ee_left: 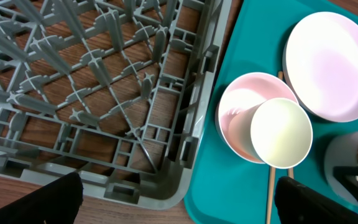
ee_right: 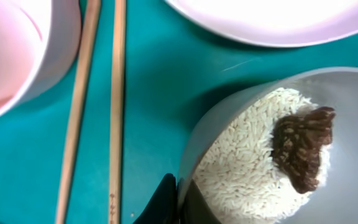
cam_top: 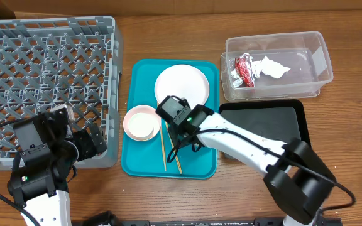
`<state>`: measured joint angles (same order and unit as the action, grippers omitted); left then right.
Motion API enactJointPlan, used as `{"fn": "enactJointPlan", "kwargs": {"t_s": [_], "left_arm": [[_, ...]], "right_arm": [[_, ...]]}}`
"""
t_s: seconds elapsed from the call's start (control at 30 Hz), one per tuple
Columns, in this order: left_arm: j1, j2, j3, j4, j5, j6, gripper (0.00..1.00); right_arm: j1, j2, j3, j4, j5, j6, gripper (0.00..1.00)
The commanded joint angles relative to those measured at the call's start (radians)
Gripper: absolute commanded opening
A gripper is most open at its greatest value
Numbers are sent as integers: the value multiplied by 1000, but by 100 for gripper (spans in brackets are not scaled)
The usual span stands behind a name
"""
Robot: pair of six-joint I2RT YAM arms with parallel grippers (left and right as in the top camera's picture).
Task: Sort waste into correct bins and load items into the dishwasher
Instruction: 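Grasp the rim of the grey rice bowl with the right gripper, then tip the grey bowl over the black tray to dump the rice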
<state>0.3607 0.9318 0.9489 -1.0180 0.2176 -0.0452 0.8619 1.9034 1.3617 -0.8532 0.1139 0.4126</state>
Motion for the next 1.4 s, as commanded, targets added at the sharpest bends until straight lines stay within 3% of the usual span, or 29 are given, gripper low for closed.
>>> {"fn": "enactJointPlan", "kwargs": {"t_s": [0.0, 0.23, 0.73, 1.17, 1.37], "left_arm": [[5, -3, 23, 2, 19, 12, 100], [5, -3, 23, 3, 19, 12, 100], [5, -3, 23, 2, 18, 12, 100], [5, -3, 23, 3, 19, 12, 100], [5, -3, 23, 2, 19, 12, 100]], "right_arm": [[-36, -126, 55, -4, 14, 11, 4], [-154, -260, 55, -23, -142, 11, 4], [-565, -269, -49, -60, -719, -1, 4], [-810, -269, -406, 304, -1233, -18, 4], [-897, -269, -452, 344, -1329, 15, 4]]}}
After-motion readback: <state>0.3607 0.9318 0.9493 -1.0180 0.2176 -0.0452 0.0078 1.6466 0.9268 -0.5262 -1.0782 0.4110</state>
